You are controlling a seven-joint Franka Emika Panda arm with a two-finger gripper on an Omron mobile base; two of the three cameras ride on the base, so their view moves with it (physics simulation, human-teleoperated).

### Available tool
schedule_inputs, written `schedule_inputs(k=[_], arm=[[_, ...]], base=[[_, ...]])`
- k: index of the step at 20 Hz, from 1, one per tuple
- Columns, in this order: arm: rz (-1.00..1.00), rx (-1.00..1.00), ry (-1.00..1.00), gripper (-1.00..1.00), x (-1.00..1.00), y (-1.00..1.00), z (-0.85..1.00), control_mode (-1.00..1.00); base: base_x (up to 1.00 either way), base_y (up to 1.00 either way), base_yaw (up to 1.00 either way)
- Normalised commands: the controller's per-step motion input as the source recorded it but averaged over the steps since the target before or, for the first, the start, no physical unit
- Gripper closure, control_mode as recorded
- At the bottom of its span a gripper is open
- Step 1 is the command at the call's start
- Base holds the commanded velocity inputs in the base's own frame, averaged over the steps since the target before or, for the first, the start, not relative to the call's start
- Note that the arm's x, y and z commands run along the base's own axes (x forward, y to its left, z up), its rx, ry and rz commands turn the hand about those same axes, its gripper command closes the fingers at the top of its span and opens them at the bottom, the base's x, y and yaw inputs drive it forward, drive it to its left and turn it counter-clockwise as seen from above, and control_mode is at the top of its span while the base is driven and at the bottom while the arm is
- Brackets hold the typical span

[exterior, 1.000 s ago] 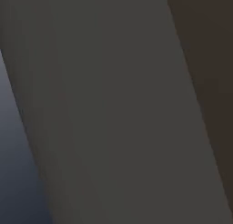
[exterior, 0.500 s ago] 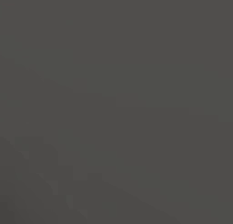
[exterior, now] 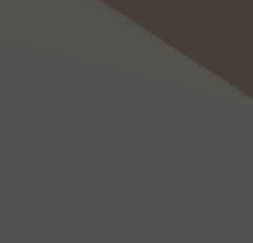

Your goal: Grab the spray bottle from the cabinet, then place it next to the cutting board for sanitizing. Then grab the dish brush from the countertop next to the sink and place it next to the cutting board.

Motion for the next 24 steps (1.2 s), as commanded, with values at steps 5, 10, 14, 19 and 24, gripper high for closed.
schedule_inputs(k=[5, 10, 14, 19, 24], arm=[[0.0, 0.0, 0.0, 1.0, 0.0, 0.0, 0.0, 1.0], [0.0, 0.0, 0.0, 1.0, 0.0, 0.0, 0.0, 1.0], [0.0, 0.0, 0.0, 1.0, 0.0, 0.0, 0.0, 1.0], [0.0, 0.0, 0.0, 1.0, 0.0, 0.0, 0.0, 1.0], [0.0, 0.0, 0.0, 1.0, 0.0, 0.0, 0.0, 1.0]], base=[[0.83, 0.93, -0.49], [0.77, 0.95, -0.46], [0.8, 0.92, -0.41], [0.88, 0.98, -0.39], [0.75, 0.97, -0.54]])
